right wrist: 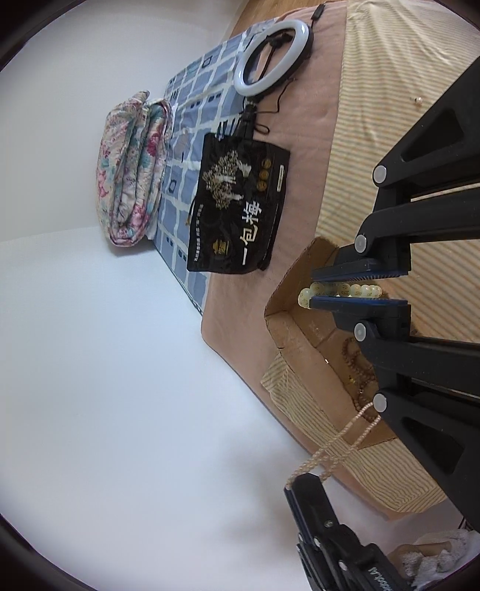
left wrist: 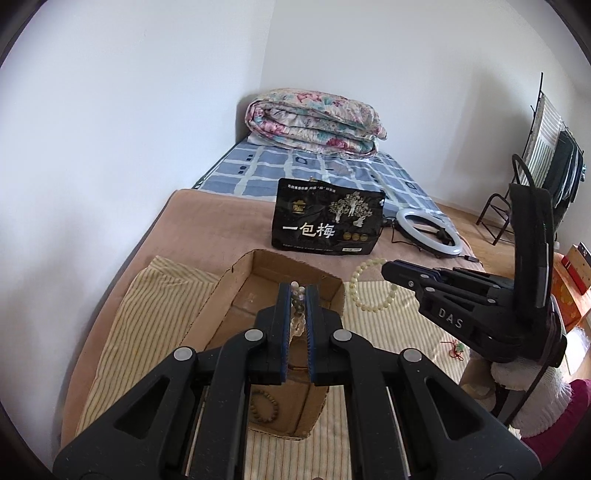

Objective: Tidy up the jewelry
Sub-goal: 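Carry the pearl necklace and cream bracelet over the cardboard box with both tools, then open both tools to drop the necklace and bracelet into the box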

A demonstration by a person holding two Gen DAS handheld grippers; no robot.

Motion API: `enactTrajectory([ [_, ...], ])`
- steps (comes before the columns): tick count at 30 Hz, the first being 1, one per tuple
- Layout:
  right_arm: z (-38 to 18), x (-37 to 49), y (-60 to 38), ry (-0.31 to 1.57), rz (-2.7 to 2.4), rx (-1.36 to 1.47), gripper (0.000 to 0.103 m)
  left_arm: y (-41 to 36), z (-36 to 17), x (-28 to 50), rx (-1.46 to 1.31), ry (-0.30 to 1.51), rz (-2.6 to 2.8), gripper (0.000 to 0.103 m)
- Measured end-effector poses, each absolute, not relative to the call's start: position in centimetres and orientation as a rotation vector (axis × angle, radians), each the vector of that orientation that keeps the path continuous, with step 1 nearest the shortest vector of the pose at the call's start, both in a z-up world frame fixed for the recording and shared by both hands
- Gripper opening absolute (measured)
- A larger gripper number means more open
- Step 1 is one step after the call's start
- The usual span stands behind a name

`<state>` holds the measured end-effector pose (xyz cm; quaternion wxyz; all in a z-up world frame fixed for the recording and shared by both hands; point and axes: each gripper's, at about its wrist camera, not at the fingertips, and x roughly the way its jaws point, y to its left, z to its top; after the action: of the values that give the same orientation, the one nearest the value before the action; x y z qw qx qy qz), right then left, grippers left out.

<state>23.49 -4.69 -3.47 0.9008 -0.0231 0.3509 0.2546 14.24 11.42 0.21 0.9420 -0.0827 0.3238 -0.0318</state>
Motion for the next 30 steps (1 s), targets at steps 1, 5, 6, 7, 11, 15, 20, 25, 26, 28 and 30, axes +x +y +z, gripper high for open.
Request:
enactTrajectory([
  [1,-3.7,23.7,-4.5,0.73,0.529,-0.046,0.005,11.4,0.1,14.3,-0.166,0.662,-0.063,0.005],
  [5,-4.8,24.8,-3.6,0.75,0.534,-0.049,0.005,11.6,-0.9,15.0,-0.137,0.679,-0.041,0.005],
  [6,-5.2,25.1,-3.4,0.755,0.533,-0.054,0.005,11.6,-1.1,15.1,-0.133,0.686,-0.039,0.005],
  [7,-5.3,25.2,-3.2,0.76,0.534,-0.056,0.005,11.6,-1.4,15.2,-0.129,0.695,-0.037,0.005],
  [11,-6.2,25.7,-2.6,0.779,0.534,-0.066,0.005,11.5,-2.3,15.6,-0.108,0.72,-0.028,0.005],
  [15,-6.7,26.1,-2.3,0.789,0.534,-0.076,0.005,11.8,-2.9,15.6,-0.105,0.734,-0.022,0.005],
  [20,-7.2,26.7,-2.1,0.797,0.532,-0.079,0.005,11.8,-3.6,15.7,-0.098,0.754,-0.02,0.005],
  [25,-7.7,27.0,-1.8,0.805,0.535,-0.088,0.005,11.8,-3.7,16.1,-0.096,0.759,-0.017,0.005],
  [26,-7.8,27.1,-1.8,0.806,0.535,-0.089,0.005,11.8,-3.7,16.1,-0.095,0.759,-0.016,0.005],
  [28,-7.9,27.2,-1.7,0.808,0.534,-0.09,0.005,11.9,-3.8,16.2,-0.098,0.764,-0.014,0.005],
  [30,-8.1,27.3,-1.6,0.81,0.536,-0.089,0.005,11.9,-4.1,16.4,-0.098,0.771,-0.013,0.005],
])
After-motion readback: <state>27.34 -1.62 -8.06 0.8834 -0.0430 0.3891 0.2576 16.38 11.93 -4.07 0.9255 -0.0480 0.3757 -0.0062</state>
